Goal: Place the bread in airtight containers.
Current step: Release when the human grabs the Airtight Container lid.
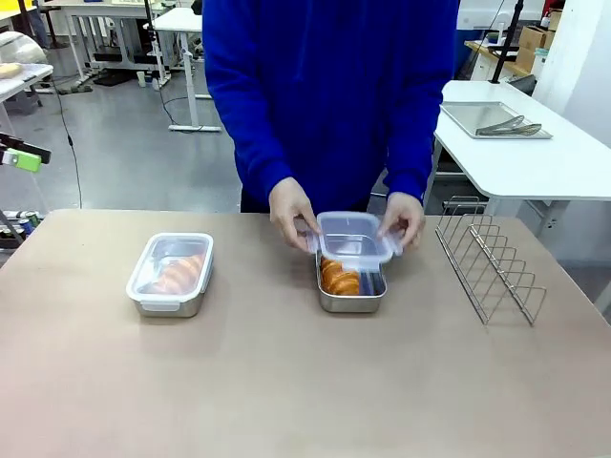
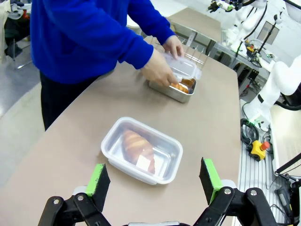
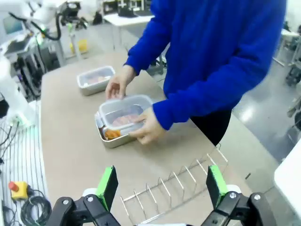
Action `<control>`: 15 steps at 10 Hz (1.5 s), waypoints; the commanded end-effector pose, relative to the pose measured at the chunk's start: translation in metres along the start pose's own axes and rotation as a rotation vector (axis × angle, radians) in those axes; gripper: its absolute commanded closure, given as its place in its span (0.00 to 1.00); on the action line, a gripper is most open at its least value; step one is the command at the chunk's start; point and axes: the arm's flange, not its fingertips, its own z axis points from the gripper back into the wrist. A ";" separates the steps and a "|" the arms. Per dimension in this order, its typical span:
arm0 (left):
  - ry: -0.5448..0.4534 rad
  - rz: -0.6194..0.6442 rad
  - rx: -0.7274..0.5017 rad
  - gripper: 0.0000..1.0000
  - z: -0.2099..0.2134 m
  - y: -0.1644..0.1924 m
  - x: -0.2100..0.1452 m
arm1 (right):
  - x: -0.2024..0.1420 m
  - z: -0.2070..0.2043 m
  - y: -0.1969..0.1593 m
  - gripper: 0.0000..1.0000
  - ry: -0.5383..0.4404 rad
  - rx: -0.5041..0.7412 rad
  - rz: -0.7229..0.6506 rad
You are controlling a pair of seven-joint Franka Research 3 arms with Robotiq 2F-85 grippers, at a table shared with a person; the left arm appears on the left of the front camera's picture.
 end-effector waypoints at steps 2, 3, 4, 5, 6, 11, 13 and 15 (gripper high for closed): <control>-0.003 -0.009 -0.010 0.00 -0.001 -0.001 0.002 | 0.001 -0.008 -0.002 0.00 -0.029 0.012 0.007; -0.003 -0.009 -0.010 0.00 -0.001 -0.001 0.002 | 0.002 -0.009 -0.009 0.00 -0.035 -0.028 0.015; -0.003 -0.009 -0.010 0.00 -0.001 -0.001 0.002 | -0.008 0.000 -0.002 0.00 -0.008 0.000 -0.026; -0.003 -0.009 -0.010 0.00 -0.001 -0.001 0.002 | -0.008 0.000 -0.002 0.00 -0.008 0.000 -0.026; -0.003 -0.009 -0.010 0.00 -0.001 -0.001 0.002 | -0.008 0.000 -0.002 0.00 -0.008 0.000 -0.026; -0.003 -0.009 -0.010 0.00 -0.001 -0.001 0.002 | -0.008 0.000 -0.002 0.00 -0.008 0.000 -0.026; -0.003 -0.009 -0.010 0.00 -0.001 -0.001 0.002 | -0.008 0.000 -0.002 0.00 -0.008 0.000 -0.026; -0.003 -0.009 -0.010 0.00 -0.001 -0.001 0.002 | -0.008 0.000 -0.002 0.00 -0.008 0.000 -0.026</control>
